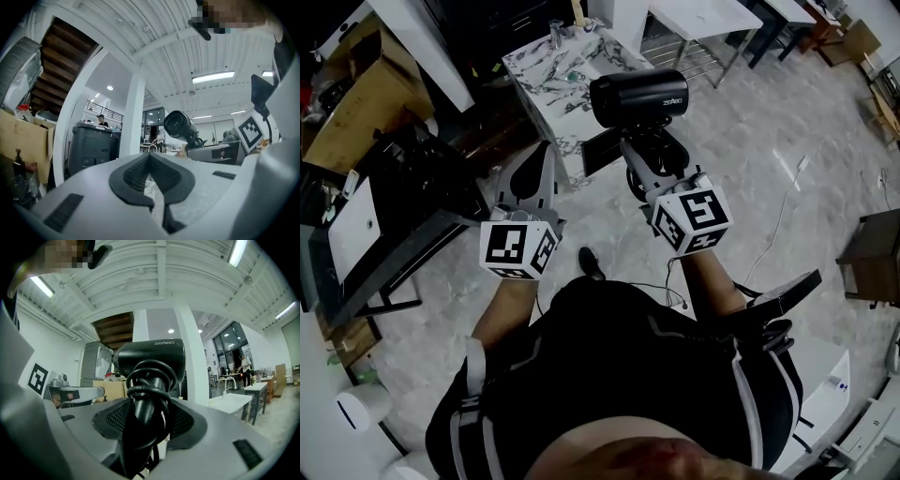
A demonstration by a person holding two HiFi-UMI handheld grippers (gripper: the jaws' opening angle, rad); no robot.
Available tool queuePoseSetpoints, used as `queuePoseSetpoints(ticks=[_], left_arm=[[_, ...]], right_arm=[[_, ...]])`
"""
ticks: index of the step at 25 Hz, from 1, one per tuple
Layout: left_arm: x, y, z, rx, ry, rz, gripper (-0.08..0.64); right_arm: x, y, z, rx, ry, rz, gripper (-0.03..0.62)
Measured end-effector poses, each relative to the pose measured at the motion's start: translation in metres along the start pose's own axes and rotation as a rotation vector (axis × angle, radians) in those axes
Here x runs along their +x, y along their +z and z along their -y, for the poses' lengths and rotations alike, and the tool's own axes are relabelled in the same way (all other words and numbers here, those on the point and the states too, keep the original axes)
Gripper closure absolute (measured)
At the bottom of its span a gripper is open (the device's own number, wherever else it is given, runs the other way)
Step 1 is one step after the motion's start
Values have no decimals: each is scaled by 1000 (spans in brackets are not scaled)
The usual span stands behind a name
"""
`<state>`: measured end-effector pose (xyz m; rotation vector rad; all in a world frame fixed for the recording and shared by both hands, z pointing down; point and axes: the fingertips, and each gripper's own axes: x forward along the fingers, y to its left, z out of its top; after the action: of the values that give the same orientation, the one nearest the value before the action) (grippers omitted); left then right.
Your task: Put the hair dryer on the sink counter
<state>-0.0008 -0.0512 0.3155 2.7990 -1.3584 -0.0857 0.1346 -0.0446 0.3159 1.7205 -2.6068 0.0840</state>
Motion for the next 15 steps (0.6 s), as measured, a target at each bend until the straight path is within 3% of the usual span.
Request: queuePoseSetpoints(ticks=[4,15], left_arm=[[23,1,-13,11,-33,14,558],[59,9,-66,-11,-32,34,558]], right_arm=[[26,-3,7,-8,-15,-24,364],[89,3,15,-21,-19,-41,364]])
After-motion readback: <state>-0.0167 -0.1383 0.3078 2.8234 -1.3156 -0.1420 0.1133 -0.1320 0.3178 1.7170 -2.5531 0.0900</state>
